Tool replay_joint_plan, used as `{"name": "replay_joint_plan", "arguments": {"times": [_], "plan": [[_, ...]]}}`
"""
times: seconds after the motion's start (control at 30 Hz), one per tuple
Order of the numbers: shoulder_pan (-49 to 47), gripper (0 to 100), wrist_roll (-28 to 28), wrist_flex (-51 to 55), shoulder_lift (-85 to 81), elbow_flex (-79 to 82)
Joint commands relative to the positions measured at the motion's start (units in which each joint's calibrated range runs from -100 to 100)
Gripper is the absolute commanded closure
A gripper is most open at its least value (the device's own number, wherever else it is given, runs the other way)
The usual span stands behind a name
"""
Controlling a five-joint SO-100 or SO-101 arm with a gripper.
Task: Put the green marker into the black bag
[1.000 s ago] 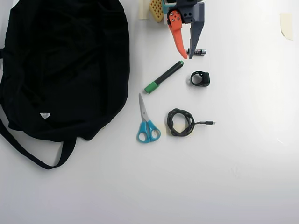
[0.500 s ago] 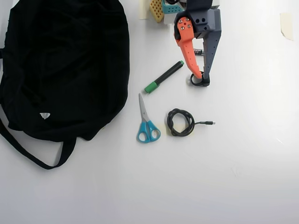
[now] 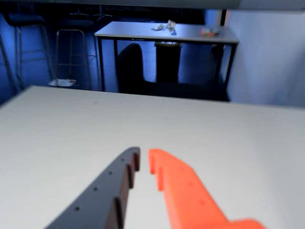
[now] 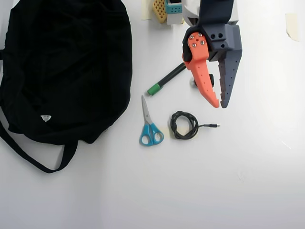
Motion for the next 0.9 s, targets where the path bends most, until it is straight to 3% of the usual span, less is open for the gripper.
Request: {"name": "replay_joint_plan", "arguments": {"times": [0.0, 0.17, 0.3, 0.87], "plan": [[0.3, 98, 2.0, -5.6, 1.5, -2.2], [2.1, 98, 1.6, -9.7, 4.9, -1.7], [4.8, 98, -5.7, -9.7, 3.9, -0.4], [4.7, 98, -6.3, -7.5, 1.2, 5.3]]}}
